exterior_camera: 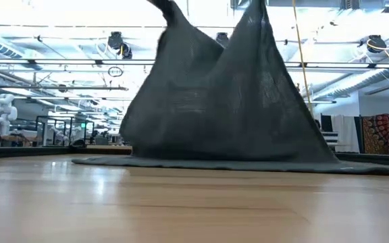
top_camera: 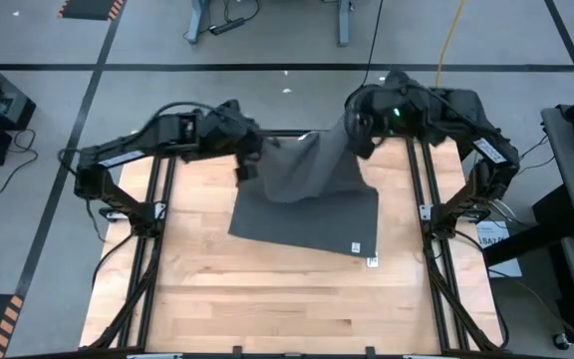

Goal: Roll towel
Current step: Fold the gray towel on the center of table

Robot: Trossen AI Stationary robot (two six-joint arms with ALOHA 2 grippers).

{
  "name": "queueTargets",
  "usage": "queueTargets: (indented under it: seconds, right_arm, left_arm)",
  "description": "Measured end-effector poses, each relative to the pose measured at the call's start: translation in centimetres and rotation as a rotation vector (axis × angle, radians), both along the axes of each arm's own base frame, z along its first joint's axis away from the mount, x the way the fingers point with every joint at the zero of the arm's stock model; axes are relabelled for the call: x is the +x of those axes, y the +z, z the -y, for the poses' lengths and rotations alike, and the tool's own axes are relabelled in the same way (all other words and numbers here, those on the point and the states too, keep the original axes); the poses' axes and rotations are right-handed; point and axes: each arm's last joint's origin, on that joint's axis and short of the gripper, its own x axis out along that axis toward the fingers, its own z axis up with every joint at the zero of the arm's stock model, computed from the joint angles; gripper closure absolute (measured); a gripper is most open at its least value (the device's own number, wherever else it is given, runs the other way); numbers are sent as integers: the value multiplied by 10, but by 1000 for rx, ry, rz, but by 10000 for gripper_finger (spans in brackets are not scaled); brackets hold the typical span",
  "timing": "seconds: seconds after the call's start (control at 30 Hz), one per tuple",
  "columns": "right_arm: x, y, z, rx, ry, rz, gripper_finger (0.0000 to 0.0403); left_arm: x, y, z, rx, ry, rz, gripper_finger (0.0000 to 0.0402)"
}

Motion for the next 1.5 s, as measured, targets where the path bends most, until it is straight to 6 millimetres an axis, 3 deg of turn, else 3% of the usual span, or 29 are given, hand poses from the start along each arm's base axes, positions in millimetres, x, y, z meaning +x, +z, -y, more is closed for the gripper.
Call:
queueTargets:
  seconds: [0.13,0.33,0.43,0.5,0.6,0.73,0.93,1.1,1.27,1.37,1.5]
  right_arm:
    - [7,-6,45,-6,-51,-19,403]
    - [2,-23,135,91,-81,43,403]
    - [-3,-36,173,157,-90,75,403]
    - [-9,-39,186,205,-73,124,403]
    - [-21,-34,191,269,-28,217,403]
    - [-37,-27,180,394,-1,282,403]
    - [-54,-29,141,582,31,145,403]
    - [-65,-16,108,521,25,92,403]
    - [-62,-6,120,277,-131,116,403]
    - [-52,-5,141,190,-144,166,403]
    - [-38,-21,175,164,-162,146,403]
  left_arm:
    - [6,-19,-47,42,79,70,400]
    - [-13,-43,-122,-29,196,130,400]
    - [-20,-49,-147,-80,176,172,400]
    - [-24,-47,-156,-92,151,219,400]
    - [-29,-38,-160,-93,118,282,400]
    - [-34,-18,-155,-110,36,359,400]
    - [-33,-9,-133,-377,-224,470,400]
    - [-29,-8,-120,-401,-252,453,400]
    - [-23,-21,-137,-198,-58,347,400]
    - [-22,-31,-154,-154,33,320,400]
    - [-24,-35,-178,-93,110,354,400]
